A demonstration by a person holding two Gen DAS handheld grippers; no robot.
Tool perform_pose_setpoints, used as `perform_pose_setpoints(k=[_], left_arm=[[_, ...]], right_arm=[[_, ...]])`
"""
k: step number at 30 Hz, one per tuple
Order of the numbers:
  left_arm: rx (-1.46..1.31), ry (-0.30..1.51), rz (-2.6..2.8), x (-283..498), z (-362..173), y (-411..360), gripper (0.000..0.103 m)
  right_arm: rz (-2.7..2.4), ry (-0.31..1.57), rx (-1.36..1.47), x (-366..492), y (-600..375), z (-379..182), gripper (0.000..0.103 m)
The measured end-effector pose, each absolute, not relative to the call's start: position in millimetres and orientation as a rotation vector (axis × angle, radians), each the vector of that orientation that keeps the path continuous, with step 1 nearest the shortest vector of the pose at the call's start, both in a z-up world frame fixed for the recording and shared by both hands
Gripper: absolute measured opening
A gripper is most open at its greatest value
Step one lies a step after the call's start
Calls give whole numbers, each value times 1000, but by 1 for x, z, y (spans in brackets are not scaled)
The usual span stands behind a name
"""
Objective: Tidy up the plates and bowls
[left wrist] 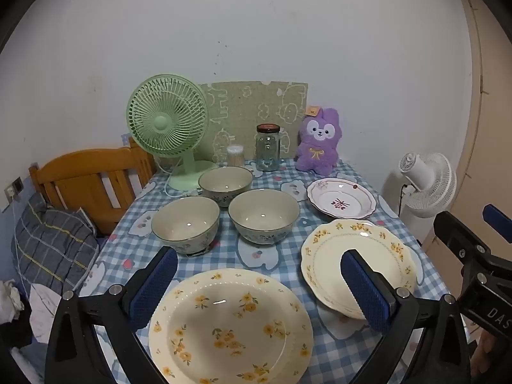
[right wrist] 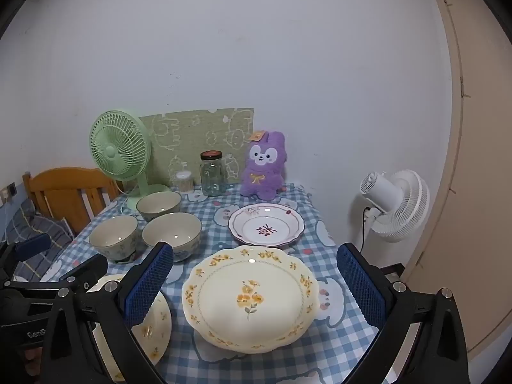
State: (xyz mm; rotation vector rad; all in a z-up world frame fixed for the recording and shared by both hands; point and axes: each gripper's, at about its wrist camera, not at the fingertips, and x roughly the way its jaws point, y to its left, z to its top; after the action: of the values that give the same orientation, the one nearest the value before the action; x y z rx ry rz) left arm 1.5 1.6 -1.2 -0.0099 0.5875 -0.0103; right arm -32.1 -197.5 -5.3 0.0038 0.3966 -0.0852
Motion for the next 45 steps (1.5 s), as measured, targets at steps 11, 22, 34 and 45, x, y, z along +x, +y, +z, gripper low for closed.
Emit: perform_pose_setpoints(k=[11,22,34,45], left_arm=[[9,568,-17,-7,3,4,100],[-6,569,-31,-11,-1,7,101],[-15,565,-24,-11,2,13,101],[-29,561,-31,-21,4,17,101]], right_arm=[[-149,421,0,-33,-189,-10,103],[-139,429,12,-34,-193,-6,103],[-122,431,36,-33,-190,-9,103],[-117,423,51,-44,-188,-9,103]])
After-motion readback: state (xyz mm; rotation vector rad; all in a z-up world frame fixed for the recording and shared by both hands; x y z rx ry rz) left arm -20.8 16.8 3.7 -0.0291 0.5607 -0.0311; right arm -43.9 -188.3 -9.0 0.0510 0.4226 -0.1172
